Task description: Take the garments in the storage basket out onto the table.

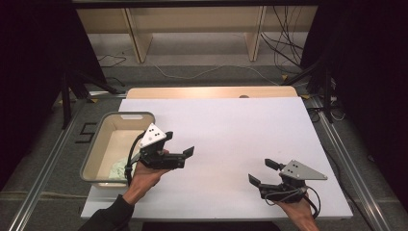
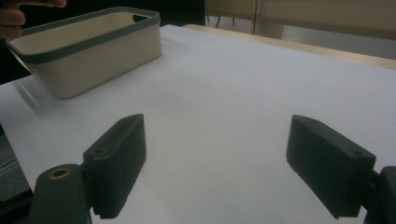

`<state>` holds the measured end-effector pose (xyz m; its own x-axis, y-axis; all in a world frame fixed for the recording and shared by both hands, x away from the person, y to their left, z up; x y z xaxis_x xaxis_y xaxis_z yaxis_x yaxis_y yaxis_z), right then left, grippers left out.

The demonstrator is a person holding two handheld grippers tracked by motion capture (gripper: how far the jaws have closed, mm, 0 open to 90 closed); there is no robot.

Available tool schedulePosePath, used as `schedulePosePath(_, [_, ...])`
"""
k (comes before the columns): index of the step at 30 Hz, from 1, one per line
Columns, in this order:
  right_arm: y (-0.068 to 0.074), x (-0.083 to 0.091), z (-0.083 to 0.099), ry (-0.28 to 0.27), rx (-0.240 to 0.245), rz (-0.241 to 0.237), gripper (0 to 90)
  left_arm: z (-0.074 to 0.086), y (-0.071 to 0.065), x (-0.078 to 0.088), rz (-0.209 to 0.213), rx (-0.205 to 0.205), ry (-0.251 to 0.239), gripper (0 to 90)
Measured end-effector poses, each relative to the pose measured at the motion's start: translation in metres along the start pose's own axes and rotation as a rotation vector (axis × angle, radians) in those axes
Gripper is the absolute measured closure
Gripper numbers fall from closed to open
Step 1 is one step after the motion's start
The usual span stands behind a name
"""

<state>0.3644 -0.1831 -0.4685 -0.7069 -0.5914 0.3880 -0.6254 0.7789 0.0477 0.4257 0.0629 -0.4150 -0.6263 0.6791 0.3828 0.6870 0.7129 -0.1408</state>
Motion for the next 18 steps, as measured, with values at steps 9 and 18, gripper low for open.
schedulePosePath(9, [0.001,-0.002,0.0,0.001,0.0,-0.005,20.9,-0.009,0.007,-0.005,0.001,0.02,0.028,8.5])
schedulePosePath(18, [0.001,-0.003,0.002,0.011,0.005,-0.01,20.8,-0.013,0.035,-0.006,-0.046,0.075,0.039,9.3])
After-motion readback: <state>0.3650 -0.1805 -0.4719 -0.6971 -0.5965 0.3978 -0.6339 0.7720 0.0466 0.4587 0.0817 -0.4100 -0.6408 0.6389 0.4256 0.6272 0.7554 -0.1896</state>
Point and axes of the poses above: each handheld gripper's, and its own axes: x roughly backward along the jaws, z roughly out of its underside, y roughly to its left, the point moved 10 cm from there along -x, roughly forward along the jaws, and after that the axes turned 3 degrees about z, right-handed, at the moved point
